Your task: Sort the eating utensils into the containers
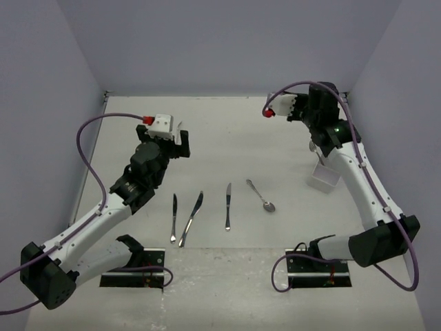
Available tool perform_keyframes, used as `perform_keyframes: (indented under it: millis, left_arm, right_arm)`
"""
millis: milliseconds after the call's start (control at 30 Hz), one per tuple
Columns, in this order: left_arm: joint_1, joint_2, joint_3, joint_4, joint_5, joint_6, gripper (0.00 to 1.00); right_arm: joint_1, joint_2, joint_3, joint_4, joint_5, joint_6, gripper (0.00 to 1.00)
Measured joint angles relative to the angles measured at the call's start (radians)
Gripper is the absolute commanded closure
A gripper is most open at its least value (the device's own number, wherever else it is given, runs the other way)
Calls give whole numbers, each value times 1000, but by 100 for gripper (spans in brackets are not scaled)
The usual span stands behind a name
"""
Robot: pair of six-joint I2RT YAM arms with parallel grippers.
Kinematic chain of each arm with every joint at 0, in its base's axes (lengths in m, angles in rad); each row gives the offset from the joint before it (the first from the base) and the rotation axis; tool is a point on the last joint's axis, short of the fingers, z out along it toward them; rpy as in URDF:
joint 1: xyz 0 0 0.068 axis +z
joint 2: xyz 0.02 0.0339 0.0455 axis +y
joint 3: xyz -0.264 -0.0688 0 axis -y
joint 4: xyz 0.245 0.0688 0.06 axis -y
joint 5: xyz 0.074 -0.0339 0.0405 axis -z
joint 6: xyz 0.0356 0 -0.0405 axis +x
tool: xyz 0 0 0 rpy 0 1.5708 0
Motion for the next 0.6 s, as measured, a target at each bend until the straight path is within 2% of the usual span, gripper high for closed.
perform_keyframes:
  millis: [133,267,400,600]
  left_arm:
    - [3,88,26,-21,-2,-16,0]
    - [5,159,43,-47,7,-24,0]
    - [5,170,34,-44,24,-24,0]
    - [7,122,-66,23,24,-25,0]
  right_arm:
    - [-88,-13,-2,-47,14,-314,100]
    - [-140,-15,-44,-40,142,-557,100]
    - [-176,17,-69,-63,298,-672,100]
    - [-248,16,-94,-122,449,-732,100]
